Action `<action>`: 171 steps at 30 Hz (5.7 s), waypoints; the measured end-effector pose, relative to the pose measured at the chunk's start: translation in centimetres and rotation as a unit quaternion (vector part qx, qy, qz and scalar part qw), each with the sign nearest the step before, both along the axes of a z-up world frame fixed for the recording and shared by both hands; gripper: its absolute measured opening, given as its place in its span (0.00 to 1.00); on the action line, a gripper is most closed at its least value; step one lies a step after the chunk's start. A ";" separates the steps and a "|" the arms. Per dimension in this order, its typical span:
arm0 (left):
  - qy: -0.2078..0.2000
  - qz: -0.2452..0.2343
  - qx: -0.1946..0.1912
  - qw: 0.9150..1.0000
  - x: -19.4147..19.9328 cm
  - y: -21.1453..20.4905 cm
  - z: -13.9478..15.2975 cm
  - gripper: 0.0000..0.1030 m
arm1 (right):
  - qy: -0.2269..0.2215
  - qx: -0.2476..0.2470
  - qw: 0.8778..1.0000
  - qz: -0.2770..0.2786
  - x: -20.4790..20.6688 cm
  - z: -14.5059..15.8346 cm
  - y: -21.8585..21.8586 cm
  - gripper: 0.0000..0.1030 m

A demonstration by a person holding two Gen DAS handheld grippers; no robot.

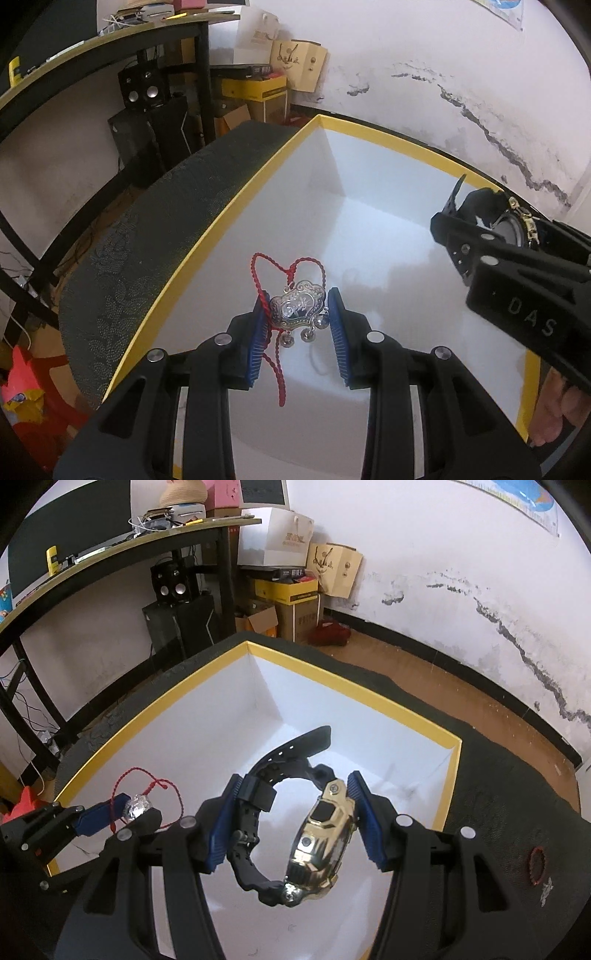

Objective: Organize jewelry
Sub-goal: 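Carry the pendant with left tool and watch with right tool over the box, then open right gripper to drop the watch while left gripper releases the pendant, then move both tools back over the red bead bracelet and silver chain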

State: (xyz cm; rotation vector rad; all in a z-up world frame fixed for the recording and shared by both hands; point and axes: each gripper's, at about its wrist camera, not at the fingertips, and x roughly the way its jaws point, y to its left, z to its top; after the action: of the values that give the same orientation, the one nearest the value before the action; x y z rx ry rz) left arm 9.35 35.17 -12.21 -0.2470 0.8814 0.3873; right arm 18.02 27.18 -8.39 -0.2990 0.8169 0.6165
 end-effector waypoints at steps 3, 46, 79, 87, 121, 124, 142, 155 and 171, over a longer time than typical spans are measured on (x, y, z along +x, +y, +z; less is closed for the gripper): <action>0.002 0.000 -0.002 1.000 0.0 0.0 -0.2 0.31 | 0.000 -0.003 1.000 0.002 0.0 -0.1 0.2 0.56; 0.007 -0.002 -0.005 1.000 -0.1 -0.4 -0.4 0.65 | 0.028 0.017 0.999 -0.010 0.5 -0.8 -0.7 0.65; -0.020 -0.012 0.010 1.000 -0.6 -2.6 2.5 0.92 | -0.001 0.038 0.999 -0.029 0.5 1.9 -2.5 0.93; -0.031 -0.030 0.014 0.999 0.6 -5.3 4.1 0.92 | -0.012 0.047 0.998 -0.050 0.7 3.6 -6.5 0.93; -0.021 -0.229 0.037 0.972 8.5 -33.4 3.1 0.92 | -0.021 0.047 0.962 -0.267 1.5 3.4 -42.1 0.93; -0.015 -0.239 0.041 0.970 9.0 -35.3 2.0 0.92 | -0.016 0.051 0.959 -0.280 1.7 2.7 -44.1 0.93; 0.028 -0.261 0.034 0.964 14.8 -38.9 -6.3 0.92 | 0.031 0.038 0.958 -0.283 5.9 -5.1 -47.2 0.93; 0.026 -0.300 0.032 0.953 17.4 -38.0 -8.8 0.94 | 0.073 0.023 0.970 -0.229 8.4 -10.4 -46.2 0.93; 0.023 -0.361 0.038 0.932 19.1 -38.3 -9.0 0.94 | 0.052 -0.024 0.997 -0.061 9.3 -11.3 -44.6 0.95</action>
State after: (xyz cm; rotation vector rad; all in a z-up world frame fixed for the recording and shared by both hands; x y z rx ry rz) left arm 28.41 -3.13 -21.19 0.1660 0.9379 -0.2618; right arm 27.36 -17.43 -19.69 -0.2609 0.9436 0.5019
